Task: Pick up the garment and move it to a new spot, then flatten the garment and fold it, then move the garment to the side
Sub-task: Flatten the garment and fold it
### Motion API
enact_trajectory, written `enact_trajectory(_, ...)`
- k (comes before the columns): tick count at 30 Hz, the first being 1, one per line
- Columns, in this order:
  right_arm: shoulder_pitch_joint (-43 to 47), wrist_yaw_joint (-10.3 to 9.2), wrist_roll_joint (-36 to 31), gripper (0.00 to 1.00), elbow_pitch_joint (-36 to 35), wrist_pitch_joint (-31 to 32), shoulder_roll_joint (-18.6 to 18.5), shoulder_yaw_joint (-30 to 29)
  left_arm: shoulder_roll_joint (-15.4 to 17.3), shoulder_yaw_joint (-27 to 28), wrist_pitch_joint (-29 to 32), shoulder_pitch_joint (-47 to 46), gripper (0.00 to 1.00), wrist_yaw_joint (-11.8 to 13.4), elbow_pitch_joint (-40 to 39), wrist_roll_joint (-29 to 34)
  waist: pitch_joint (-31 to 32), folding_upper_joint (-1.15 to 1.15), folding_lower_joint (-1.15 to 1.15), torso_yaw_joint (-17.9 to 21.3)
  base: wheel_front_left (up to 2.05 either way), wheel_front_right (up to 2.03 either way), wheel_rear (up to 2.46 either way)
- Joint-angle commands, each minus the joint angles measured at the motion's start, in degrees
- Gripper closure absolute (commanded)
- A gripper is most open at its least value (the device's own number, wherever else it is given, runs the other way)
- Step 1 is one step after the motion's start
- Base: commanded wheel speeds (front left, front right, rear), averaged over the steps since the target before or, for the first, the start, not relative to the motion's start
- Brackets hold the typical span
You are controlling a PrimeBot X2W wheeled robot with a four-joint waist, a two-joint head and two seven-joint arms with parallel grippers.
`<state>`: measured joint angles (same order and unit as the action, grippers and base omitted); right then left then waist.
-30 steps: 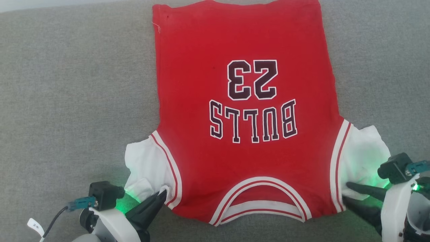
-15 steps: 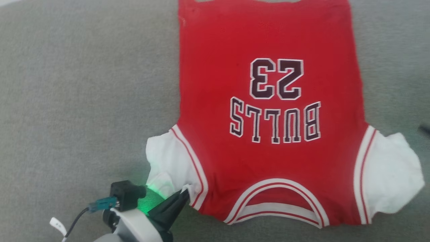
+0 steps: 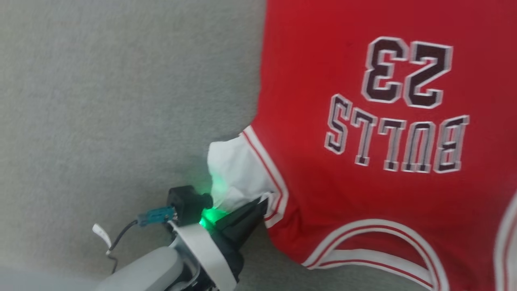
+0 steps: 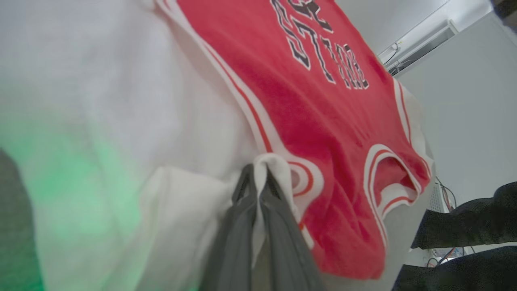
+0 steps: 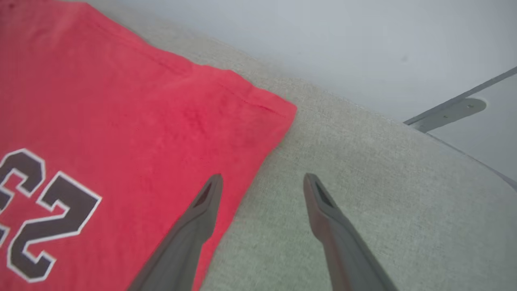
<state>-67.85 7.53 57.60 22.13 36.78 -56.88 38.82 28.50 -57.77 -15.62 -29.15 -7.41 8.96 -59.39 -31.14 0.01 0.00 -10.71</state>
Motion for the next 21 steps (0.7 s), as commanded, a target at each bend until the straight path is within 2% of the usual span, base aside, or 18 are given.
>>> enact_trajectory(1, -2.71, -0.09, -2.15, 0.00, 3.27, 2.72, 2.07, 0.30, -2.47, -1.02, 0.96, -1.15, 1.00, -0.09, 2.64, -0.06, -3.47, -0.01, 0.00, -3.37, 0.00, 0.00, 0.00)
enact_trajectory(5, -9.10, -0.09, -6.65, 0.00, 13.28, 10.25, 6.68, -0.35, -3.85, -1.51, 1.03, -2.07, 1.00, 0.04, 2.89, 0.10, -5.36, -0.01, 0.00, -5.52, 0.00, 0.00, 0.00)
enact_trajectory(9, -13.45, -0.09, -11.53, 0.00, 20.62, 14.26, 8.21, -1.11, -4.58, -1.73, 1.07, -1.91, 1.00, 0.11, 3.00, 0.51, -6.61, -0.01, 0.00, -7.13, 0.00, 0.00, 0.00)
enact_trajectory(14, -13.53, -0.05, -13.04, 0.00, 26.81, 16.69, 10.76, -2.45, -5.20, -1.98, 1.28, -1.97, 1.00, 0.19, 3.07, 0.37, -7.61, -0.01, 0.00, -7.85, 0.00, 0.00, 0.00)
enact_trajectory(17, -12.27, -0.05, -13.16, 0.02, 27.91, 18.79, 11.97, -1.89, -5.62, -2.02, 1.30, -2.55, 1.00, 0.20, 3.18, 0.29, -7.91, -0.01, 0.00, -7.65, 0.00, 0.00, 0.00)
enact_trajectory(18, -11.98, -0.05, -12.71, 0.36, 27.85, 19.37, 12.30, -2.01, -5.70, -2.09, 1.33, -2.90, 1.00, 0.20, 3.24, 0.25, -7.97, -0.01, 0.00, -7.53, 0.00, 0.00, 0.00)
enact_trajectory(19, -11.80, -0.04, -12.52, 0.61, 27.72, 19.44, 12.54, -2.14, -5.73, -2.14, 1.34, -3.19, 1.00, 0.20, 3.28, 0.21, -7.97, -0.01, 0.00, -7.39, 0.00, 0.00, 0.00)
enact_trajectory(20, -11.65, -0.04, -12.47, 0.91, 27.47, 19.24, 12.69, -2.23, -5.68, -2.23, 1.37, -3.45, 1.00, 0.20, 3.33, 0.23, -7.93, -0.01, 0.00, -7.25, 0.00, 0.00, 0.00)
enact_trajectory(21, -11.54, -0.04, -12.38, 1.00, 27.21, 18.60, 12.63, -2.48, -5.61, -2.15, 1.38, -3.70, 1.00, 0.20, 3.41, 0.21, -7.79, -0.01, 0.00, -7.09, 0.00, 0.00, 0.00)
